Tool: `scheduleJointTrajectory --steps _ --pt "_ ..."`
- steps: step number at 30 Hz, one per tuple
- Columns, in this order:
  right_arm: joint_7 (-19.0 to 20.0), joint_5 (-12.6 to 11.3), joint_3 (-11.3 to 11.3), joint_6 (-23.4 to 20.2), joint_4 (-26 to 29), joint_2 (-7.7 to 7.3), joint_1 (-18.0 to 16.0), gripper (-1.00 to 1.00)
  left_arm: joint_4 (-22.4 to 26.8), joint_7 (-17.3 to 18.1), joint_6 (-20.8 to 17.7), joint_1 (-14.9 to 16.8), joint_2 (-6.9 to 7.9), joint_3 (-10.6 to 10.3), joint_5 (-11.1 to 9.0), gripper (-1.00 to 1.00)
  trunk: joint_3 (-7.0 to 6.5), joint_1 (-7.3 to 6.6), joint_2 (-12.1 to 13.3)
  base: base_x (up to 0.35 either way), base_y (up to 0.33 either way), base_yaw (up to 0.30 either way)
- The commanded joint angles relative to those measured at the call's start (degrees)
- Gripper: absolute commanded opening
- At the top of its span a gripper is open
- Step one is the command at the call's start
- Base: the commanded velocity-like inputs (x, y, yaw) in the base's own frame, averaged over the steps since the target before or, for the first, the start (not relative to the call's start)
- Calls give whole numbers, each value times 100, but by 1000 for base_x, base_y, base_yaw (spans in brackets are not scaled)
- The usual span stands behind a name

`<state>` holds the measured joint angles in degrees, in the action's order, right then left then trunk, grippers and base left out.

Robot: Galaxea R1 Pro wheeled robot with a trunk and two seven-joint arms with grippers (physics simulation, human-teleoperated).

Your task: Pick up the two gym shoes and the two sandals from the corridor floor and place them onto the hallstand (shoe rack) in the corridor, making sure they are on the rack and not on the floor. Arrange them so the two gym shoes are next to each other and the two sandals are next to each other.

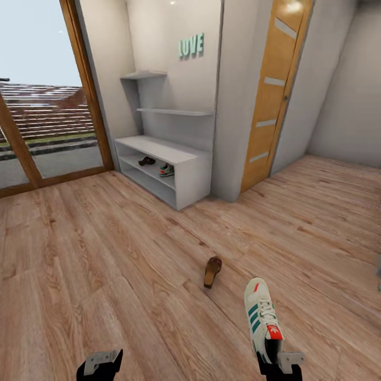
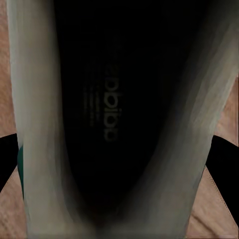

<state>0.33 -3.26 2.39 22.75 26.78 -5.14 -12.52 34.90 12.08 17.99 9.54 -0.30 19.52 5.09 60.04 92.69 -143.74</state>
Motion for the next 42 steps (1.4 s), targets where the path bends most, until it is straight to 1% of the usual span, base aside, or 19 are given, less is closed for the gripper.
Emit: scheduleJointTrajectory --steps 1,25,36,42 --pt "2 -35 25 20 -6 -4 -5 -100 -1 40 22 4 -6 43 53 100 5 -1 -2 10 16 -266" --pt "-3 -43 25 19 -6 -4 -5 -100 -1 40 21 4 -1 43 52 100 5 -1 -2 3 7 -266" --pt "-6 -43 25 19 -6 -4 -5 -100 -1 40 20 4 0 43 50 100 5 -1 -2 117 225 -263" --pt "-5 -38 25 19 -6 -4 -5 -100 -1 40 20 4 2 43 53 100 5 -1 -2 125 218 -104"
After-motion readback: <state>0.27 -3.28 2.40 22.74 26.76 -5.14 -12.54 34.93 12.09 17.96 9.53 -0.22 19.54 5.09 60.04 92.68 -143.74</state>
